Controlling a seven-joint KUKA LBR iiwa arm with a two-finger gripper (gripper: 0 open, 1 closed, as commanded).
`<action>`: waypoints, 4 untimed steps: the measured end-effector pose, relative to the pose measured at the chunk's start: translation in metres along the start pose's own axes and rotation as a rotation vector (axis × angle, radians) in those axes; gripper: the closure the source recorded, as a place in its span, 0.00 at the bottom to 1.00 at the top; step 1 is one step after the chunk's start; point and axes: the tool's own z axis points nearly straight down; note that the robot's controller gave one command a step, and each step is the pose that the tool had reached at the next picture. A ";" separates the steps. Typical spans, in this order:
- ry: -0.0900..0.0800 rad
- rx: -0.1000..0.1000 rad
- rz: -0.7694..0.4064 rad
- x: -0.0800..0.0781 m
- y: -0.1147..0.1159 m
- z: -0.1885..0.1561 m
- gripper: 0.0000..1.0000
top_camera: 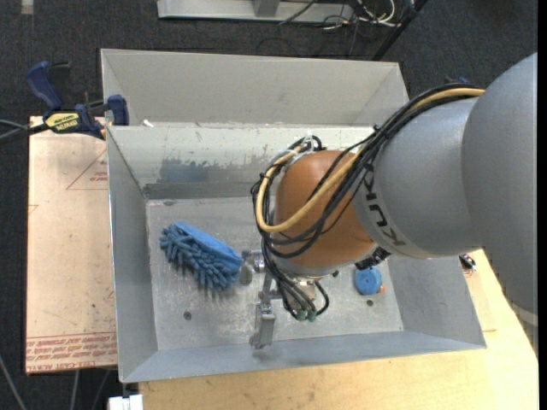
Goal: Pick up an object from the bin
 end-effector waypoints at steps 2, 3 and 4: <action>-0.006 -0.002 -0.059 -0.046 -0.003 0.013 0.00; -0.004 -0.001 -0.064 -0.093 0.013 -0.005 0.00; -0.020 -0.004 -0.095 -0.105 0.030 0.018 0.00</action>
Offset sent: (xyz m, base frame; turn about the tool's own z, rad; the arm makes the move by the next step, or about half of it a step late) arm 0.0761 -0.0057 -0.0278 -0.1016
